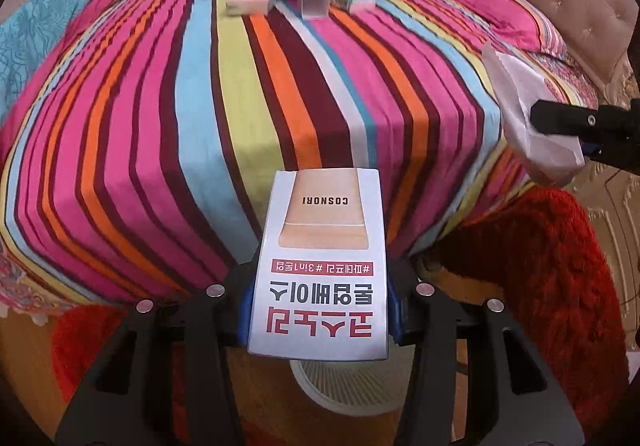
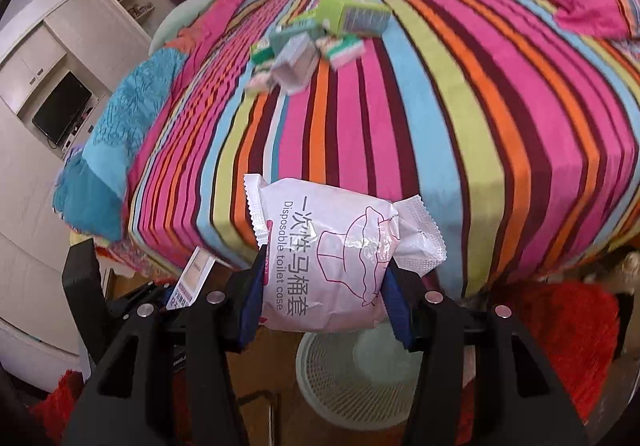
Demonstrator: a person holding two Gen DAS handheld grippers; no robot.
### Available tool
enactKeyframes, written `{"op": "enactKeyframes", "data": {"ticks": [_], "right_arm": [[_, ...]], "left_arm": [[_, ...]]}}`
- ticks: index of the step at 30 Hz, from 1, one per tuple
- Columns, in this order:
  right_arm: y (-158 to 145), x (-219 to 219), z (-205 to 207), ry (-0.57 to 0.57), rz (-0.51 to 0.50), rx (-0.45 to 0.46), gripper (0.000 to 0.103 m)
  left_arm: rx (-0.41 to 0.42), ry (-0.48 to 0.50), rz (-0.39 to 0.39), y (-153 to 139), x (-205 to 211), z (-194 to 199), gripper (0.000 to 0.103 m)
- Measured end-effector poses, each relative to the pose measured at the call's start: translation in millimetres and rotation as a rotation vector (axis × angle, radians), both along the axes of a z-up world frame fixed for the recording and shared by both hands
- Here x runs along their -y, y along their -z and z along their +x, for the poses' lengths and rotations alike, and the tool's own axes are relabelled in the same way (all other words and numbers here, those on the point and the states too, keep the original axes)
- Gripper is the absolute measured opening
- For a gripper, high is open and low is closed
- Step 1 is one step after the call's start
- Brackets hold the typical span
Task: Collect trash
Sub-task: 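Carry the white box in the left tool while the right tool carries the packet over the wastebasket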
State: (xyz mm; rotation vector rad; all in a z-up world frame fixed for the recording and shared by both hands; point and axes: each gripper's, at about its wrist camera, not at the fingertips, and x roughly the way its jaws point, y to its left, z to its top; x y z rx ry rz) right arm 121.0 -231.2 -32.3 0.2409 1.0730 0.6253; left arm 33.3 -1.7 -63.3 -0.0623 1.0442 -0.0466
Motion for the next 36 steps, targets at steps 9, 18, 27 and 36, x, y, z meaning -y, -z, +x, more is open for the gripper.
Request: {"op": "enactKeyframes", "data": {"ticks": [9,18,27,36], "right_arm": [[16.3,-8.1,-19.3,-0.046,-0.011,-0.072,0.05],[51.9,-17.8,-29.0,-0.064,-0.031,-0.225,0.05],[85.7,-13.7,-27.1,-0.051,-0.088,-0.338,0.05],[114.7,-14.9,-20.6,-0.018,-0.138,-0.442,0.05]], "left_arm": [[-0.07,-0.025,-0.058,17.1,-4.6,-13.0,0.048],[-0.168,-0.046,-0.078,41.5,-7.8,-12.8,0.048],[-0.3,-0.013,-0.11,68.5,0.0,-8.4,0.048],[-0.413,0.017,-0.093,90.8,8.3,-0.7,0.048]]}}
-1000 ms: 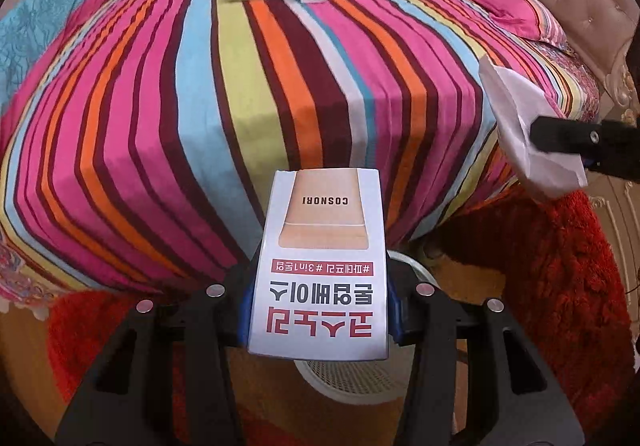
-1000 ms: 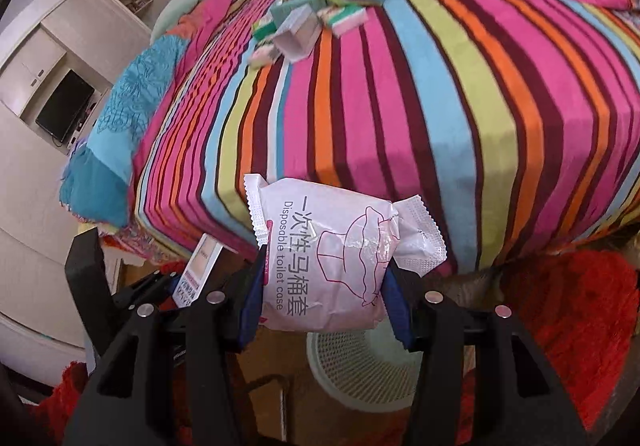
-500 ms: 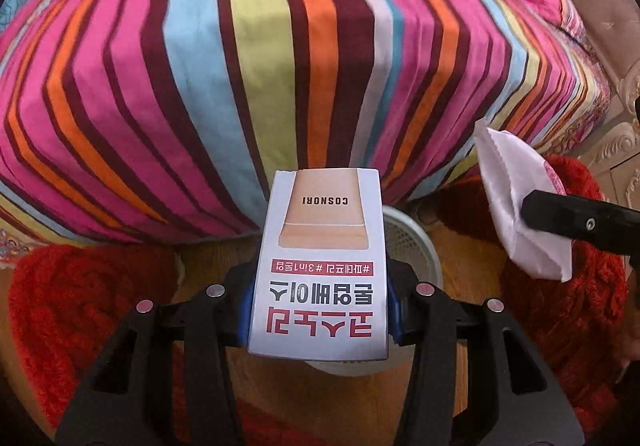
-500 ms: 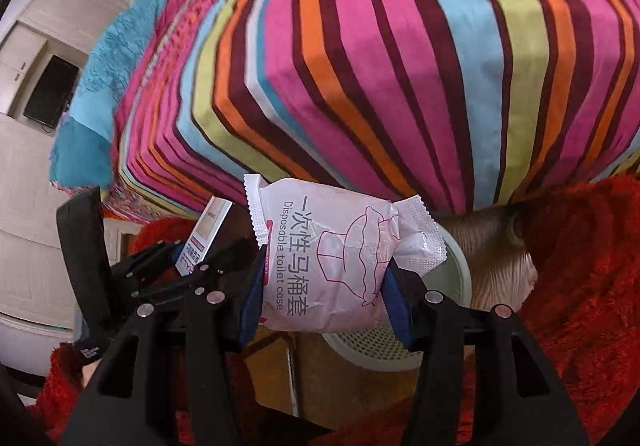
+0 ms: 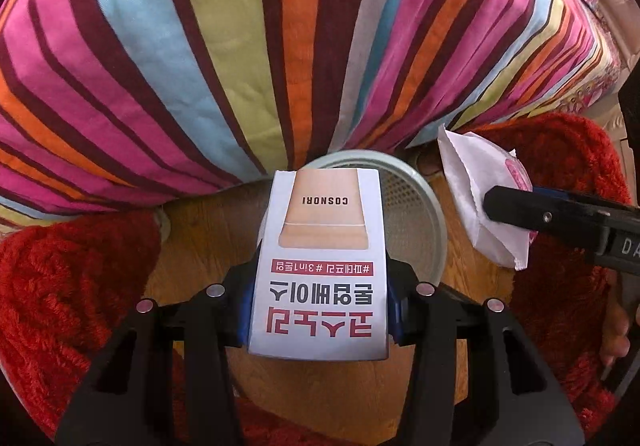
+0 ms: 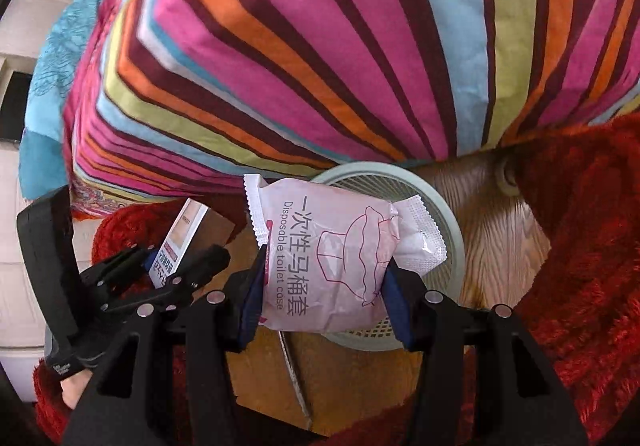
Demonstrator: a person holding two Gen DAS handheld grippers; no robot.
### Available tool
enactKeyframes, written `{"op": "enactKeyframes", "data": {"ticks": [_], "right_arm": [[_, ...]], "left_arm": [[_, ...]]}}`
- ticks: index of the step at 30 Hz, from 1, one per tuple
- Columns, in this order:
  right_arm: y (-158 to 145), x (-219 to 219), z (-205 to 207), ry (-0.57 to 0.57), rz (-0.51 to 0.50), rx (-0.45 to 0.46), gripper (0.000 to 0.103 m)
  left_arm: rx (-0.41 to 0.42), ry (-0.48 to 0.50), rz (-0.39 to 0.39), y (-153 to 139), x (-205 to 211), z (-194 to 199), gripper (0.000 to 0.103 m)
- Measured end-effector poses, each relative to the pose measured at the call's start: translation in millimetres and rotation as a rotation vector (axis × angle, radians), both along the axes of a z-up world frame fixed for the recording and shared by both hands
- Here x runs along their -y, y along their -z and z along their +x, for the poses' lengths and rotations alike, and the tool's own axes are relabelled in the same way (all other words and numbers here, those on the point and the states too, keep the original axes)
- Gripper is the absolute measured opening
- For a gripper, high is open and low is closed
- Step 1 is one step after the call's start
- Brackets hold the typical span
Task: Collect trash
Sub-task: 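Carry the white box in the left tool while the right tool carries the packet over the wastebasket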
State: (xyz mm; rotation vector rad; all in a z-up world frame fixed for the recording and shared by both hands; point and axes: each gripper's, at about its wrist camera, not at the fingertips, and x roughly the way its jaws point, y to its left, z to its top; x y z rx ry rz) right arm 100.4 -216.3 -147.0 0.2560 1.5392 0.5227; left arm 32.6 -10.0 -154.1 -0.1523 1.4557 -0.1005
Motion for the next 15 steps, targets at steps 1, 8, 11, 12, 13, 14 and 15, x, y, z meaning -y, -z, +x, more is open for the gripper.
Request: {"op": "enactKeyframes", "data": {"ticks": [1,8,11,12,13,14,15], "right_arm": [[1.3,0.2,0.8,0.001,-0.002,-0.007,0.05],[15.0,-6.2,0.4,0.004,-0.026,-0.075,0.05],[23.9,-6.0,1.6,0.011,-0.031,-0.115,0.05],[27.1,-5.3,2.4,0.016,-0.031,-0.129,0.05],[31.3,-4.7,3.5,0.024,-0.031,-0.148,0.05],[34.1,-4.9,4.7,0.032,-0.032,-0.161,0.05],[37.6,-4.7,5.7,0.039,-0.034,-0.175,0.05]], "left_arm": [[-0.005,0.003,0.001,1.6,0.7,-0.5,0.048],[-0.063,0.024,-0.004,15.8,5.8,8.0,0.048],[-0.091,0.025,-0.008,21.8,7.1,9.6,0.048],[-0.1,0.023,-0.01,24.2,6.1,10.3,0.048],[-0.116,0.016,-0.019,27.7,5.4,12.0,0.048],[-0.125,0.01,-0.023,29.0,4.1,11.3,0.048],[-0.14,0.002,-0.029,34.3,0.6,10.9,0.048]]}}
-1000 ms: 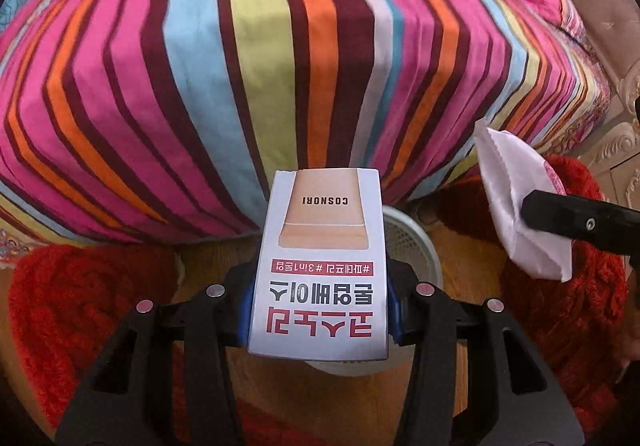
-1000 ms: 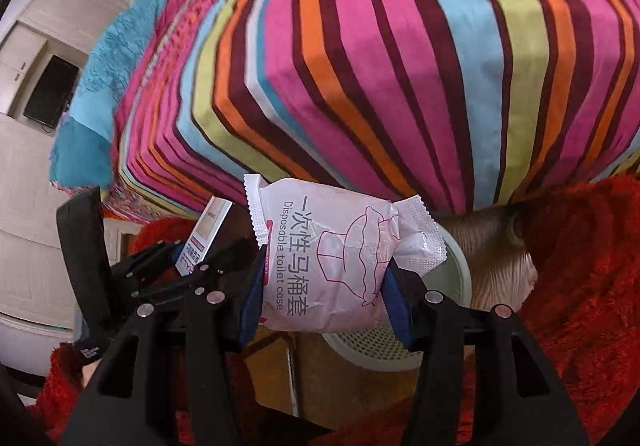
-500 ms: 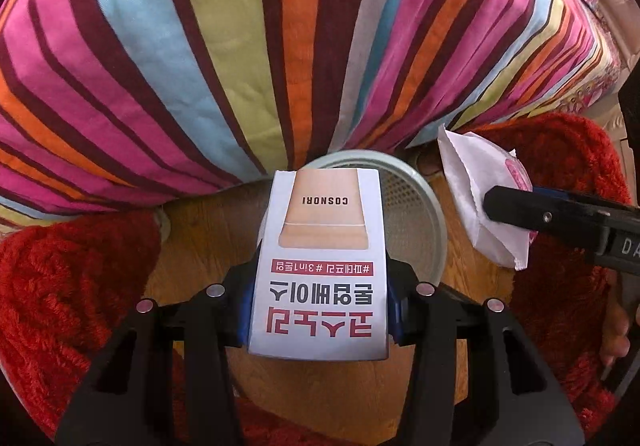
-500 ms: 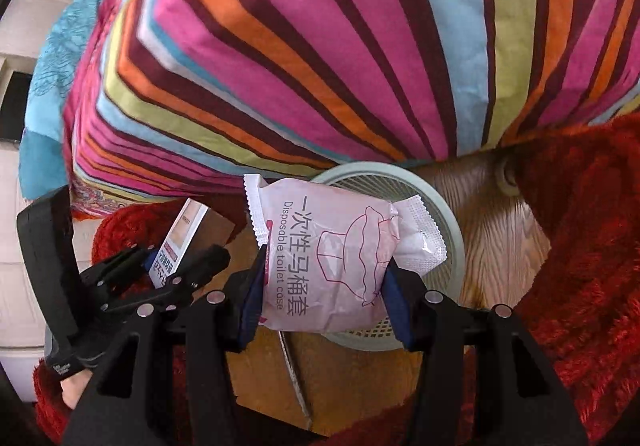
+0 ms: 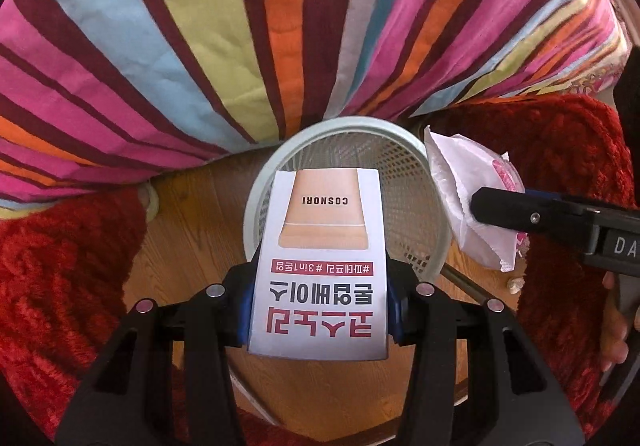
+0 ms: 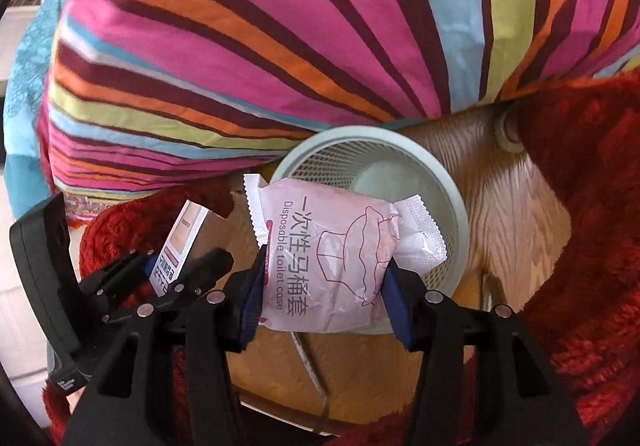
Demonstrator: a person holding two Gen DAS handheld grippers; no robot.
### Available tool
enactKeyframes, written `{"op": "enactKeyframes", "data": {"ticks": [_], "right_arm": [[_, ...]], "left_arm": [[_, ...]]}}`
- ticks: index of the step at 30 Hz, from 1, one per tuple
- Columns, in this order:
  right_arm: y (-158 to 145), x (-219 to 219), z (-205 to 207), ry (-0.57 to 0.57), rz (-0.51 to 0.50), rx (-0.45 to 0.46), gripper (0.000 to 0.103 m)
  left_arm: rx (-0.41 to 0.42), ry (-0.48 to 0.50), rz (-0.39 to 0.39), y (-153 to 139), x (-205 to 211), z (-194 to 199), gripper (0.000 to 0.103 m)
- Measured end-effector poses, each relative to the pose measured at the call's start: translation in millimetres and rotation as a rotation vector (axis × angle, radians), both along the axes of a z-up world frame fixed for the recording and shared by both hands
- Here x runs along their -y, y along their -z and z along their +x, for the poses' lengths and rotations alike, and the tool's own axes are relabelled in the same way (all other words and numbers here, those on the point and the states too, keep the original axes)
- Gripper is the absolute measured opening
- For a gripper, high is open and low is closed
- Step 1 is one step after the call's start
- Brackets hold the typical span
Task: Collect trash
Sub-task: 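Carry the white box in the left tool while the right tool carries the packet over the wastebasket, then open the left tool dropping the box while the right tool drops the packet into the wastebasket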
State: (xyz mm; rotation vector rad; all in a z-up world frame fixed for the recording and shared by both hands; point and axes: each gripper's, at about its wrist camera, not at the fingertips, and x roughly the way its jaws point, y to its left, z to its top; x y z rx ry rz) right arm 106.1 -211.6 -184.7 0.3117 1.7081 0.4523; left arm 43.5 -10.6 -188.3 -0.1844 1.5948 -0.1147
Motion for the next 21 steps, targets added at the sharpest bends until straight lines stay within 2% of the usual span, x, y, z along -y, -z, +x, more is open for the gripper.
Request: {"op": "enactKeyframes", "data": {"ticks": [6,10,21], "right_arm": [[23.8,-0.9,7.6,0.043,-0.007,-0.077,0.05],[39.6,-7.3,12.1,0.049,-0.029,-0.114,0.05],[67.9,-9.1,10.3,0.054,-0.082,-0.226,0.05]], "left_arm": [[-0.11,-0.036,-0.03,27.3,-1.3,4.2,0.048],[-0.151,-0.048,-0.042,43.0,4.0,8.0,0.048],[-0.267,-0.033,-0.02,77.1,14.6,12.0,0.048]]}}
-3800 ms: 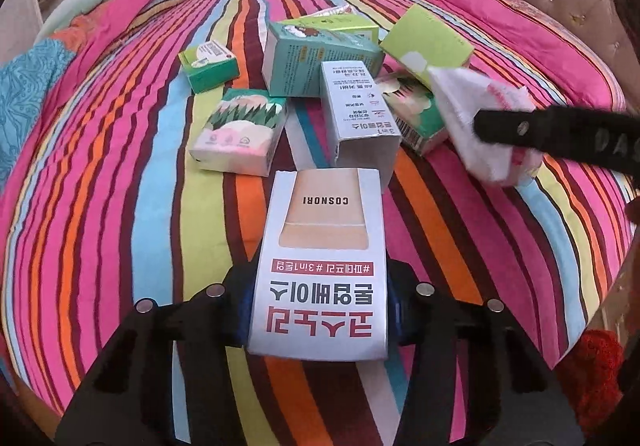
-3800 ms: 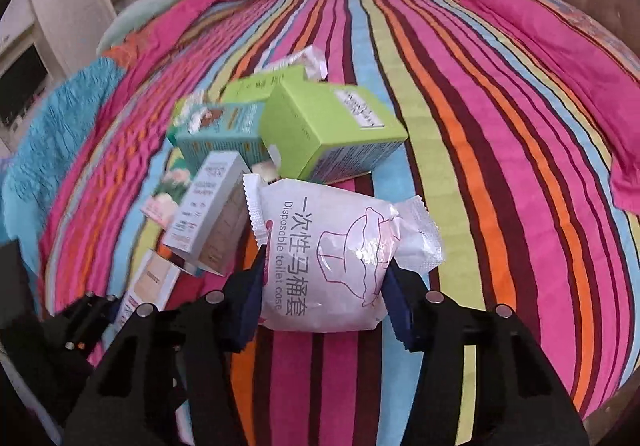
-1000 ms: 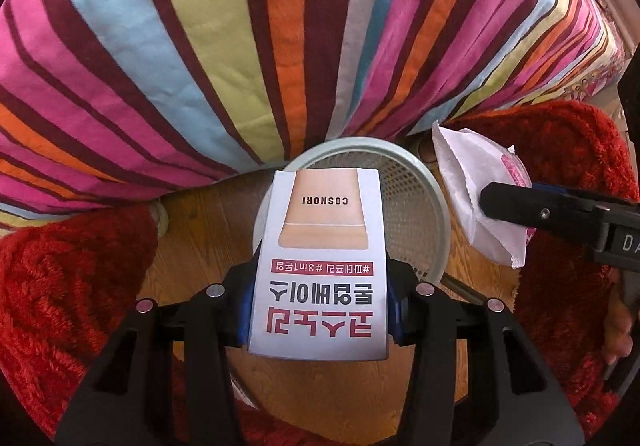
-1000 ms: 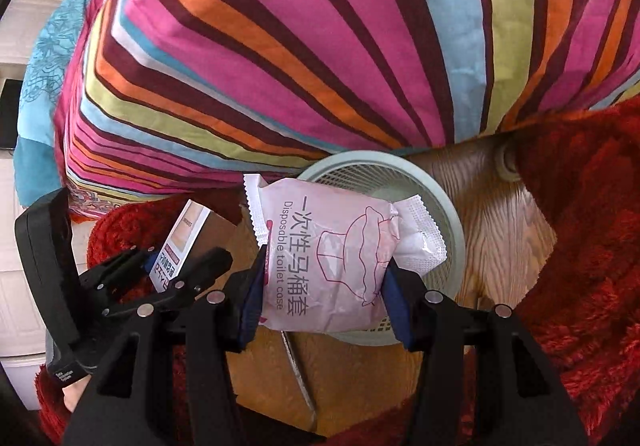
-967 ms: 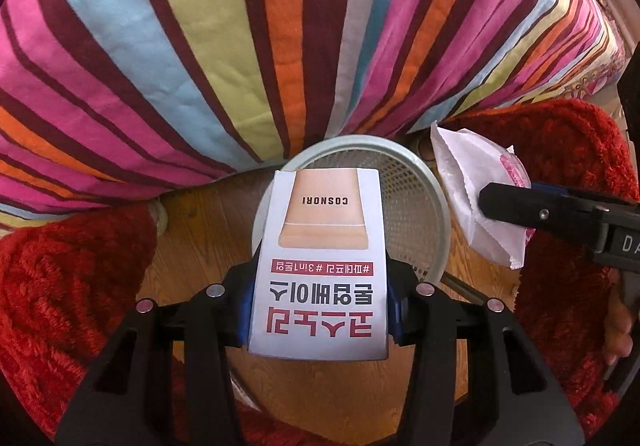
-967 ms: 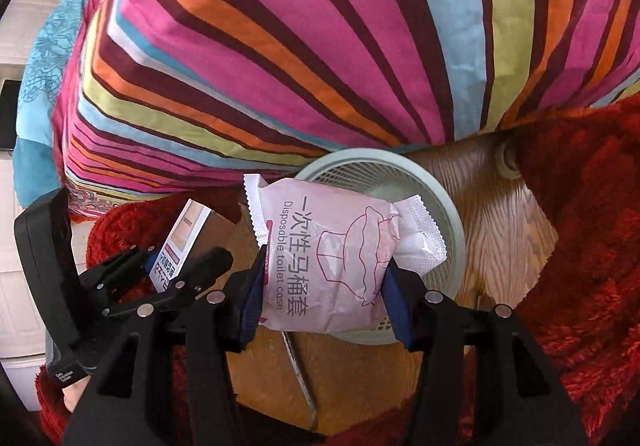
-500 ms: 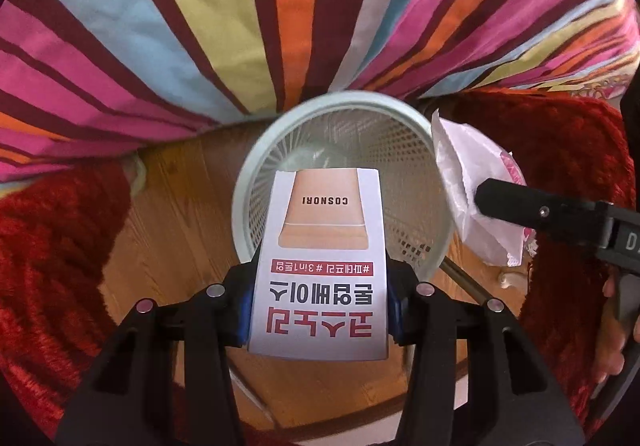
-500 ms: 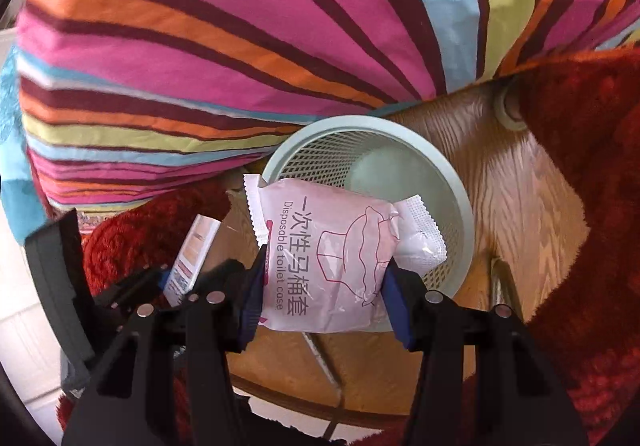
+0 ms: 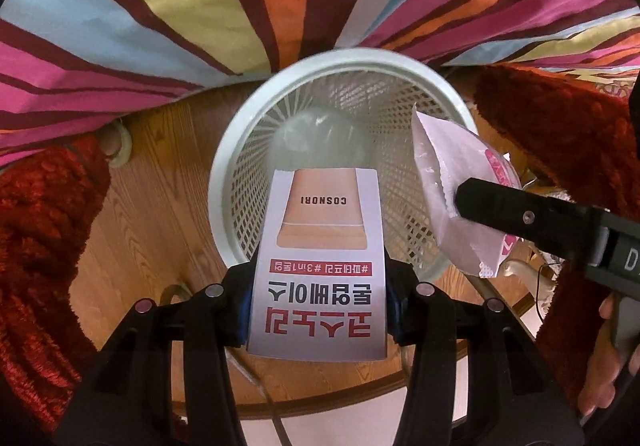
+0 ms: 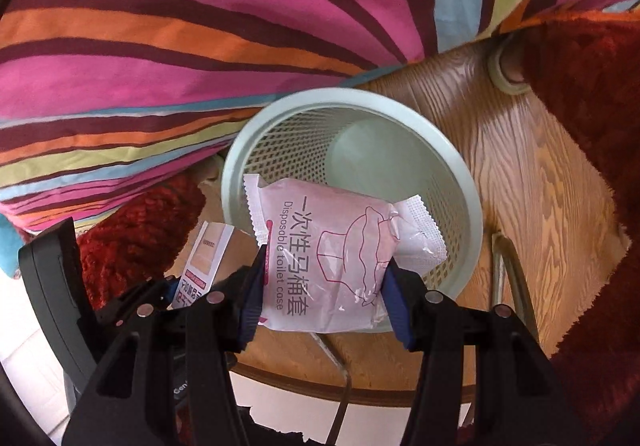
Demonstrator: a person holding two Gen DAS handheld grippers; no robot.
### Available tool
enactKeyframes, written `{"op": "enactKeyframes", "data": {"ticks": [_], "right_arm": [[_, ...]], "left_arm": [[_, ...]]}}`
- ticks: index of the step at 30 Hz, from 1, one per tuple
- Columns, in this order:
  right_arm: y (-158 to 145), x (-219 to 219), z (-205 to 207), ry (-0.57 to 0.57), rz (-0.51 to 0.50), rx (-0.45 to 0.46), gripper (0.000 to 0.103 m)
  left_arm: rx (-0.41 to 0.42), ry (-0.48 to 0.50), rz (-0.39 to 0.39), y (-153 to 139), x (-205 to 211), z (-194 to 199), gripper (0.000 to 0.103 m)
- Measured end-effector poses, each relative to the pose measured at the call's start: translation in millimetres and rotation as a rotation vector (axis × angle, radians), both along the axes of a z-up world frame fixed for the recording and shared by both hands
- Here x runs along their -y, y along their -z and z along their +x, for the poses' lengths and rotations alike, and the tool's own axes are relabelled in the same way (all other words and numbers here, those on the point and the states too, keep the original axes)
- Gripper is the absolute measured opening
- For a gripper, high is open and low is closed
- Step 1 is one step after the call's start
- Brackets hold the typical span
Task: Collect trash
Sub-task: 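Open the left tool dropping the box while the right tool drops the packet into the wastebasket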
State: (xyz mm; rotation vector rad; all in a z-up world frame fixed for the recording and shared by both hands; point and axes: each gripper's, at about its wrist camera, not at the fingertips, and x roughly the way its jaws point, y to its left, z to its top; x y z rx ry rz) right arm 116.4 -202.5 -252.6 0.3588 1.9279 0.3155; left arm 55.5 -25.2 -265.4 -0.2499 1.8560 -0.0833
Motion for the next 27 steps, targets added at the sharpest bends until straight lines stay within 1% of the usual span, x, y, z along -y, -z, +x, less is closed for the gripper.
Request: {"op": "enactKeyframes", "data": {"ticks": [5,6,7,8,9,10,15,19,22,27], "right_arm": [[6.9,-0.9,0.0,0.008,-0.007,-0.029,0.051],[7.8,-1.7,-0.3,0.006,-0.005,-0.034,0.052],[8.2,-1.7,-0.6,0.005,-0.008,-0.04,0.059],[9.0,-1.4,-1.4,0.004,-0.015,-0.046,0.074],[9.4,-0.7,-1.6,0.006,-0.023,-0.048,0.079],[8.9,0.1,-1.5,0.012,-0.028,-0.047,0.081],[9.1,4.3,-1.1,0.032,-0.029,-0.048,0.081],[10.5,4.1,-1.3,0.031,-0.035,-0.059,0.081],[12.2,3.9,-2.9,0.033,-0.044,-0.075,0.089],[11.7,5.6,-3.3,0.039,-0.048,-0.078,0.089]], "left_arm": [[-0.032,0.018,-0.005,9.4,4.6,1.0,0.05],[-0.047,0.021,-0.013,13.3,6.2,1.4,0.055],[-0.057,0.023,-0.015,16.0,6.6,1.1,0.061],[-0.064,0.026,-0.007,17.8,7.0,0.2,0.076],[-0.068,0.03,0.006,19.0,7.3,0.2,0.08],[-0.069,0.029,0.009,19.2,7.1,0.4,0.08],[-0.063,-0.005,0.01,17.3,0.7,-0.1,0.08],[-0.07,-0.001,0.013,17.9,1.8,-0.5,0.08],[-0.071,0.004,0.008,18.7,0.5,-0.4,0.08],[-0.071,0.004,0.012,17.8,1.1,-2.0,0.08]]}}
